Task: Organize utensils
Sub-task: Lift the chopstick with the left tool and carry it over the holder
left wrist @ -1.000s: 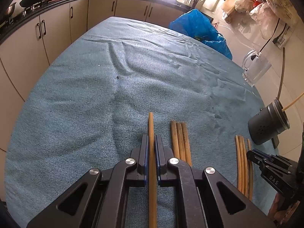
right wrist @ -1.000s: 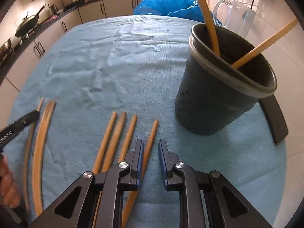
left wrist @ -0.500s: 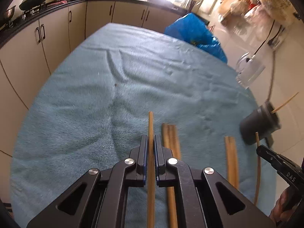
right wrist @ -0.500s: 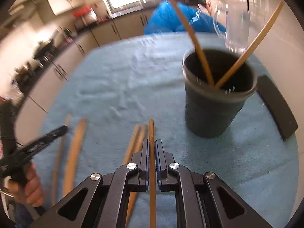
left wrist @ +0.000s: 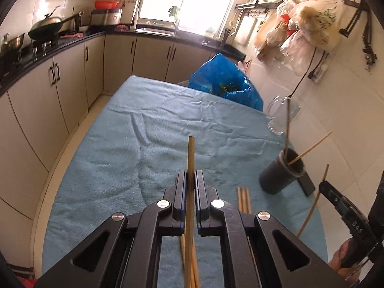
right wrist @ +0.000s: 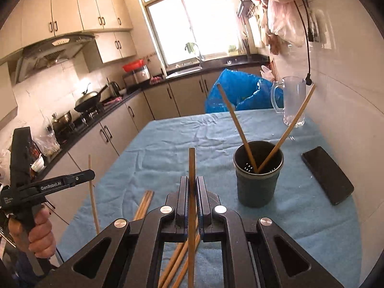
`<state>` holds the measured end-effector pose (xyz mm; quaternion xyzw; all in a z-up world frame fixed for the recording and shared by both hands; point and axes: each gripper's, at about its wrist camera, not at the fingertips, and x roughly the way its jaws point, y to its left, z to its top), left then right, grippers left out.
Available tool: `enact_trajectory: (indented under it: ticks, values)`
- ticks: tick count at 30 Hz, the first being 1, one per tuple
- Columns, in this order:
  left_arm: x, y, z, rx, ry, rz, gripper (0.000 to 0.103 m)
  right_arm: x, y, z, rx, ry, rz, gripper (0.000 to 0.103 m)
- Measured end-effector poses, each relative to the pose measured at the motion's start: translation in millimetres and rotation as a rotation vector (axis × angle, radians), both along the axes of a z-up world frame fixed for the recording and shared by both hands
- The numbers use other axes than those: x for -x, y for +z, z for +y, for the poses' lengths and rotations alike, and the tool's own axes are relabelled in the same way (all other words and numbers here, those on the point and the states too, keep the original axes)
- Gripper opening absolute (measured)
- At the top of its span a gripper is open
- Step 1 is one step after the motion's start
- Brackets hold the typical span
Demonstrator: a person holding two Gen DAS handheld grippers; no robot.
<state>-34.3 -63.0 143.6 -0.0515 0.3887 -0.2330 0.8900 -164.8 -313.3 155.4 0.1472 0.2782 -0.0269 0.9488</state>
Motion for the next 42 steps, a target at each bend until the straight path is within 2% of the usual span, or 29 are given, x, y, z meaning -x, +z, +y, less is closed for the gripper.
enact_trajectory:
  ticks: [8,20,42]
  values:
    - [18,21,-9,0.009,-0.026,-0.033,0.006,12,7,-12,-0.020,-0.011,-0.042,0.007]
    - [30,32,-21,0.003,-0.045,-0.056,0.006,30,18,-19,-0.034,-0.031,-0.097,0.007]
    - [35,48,-37,0.000,-0.075,-0.086,0.006,41,29,-28,-0.046,-0.046,-0.143,0.007]
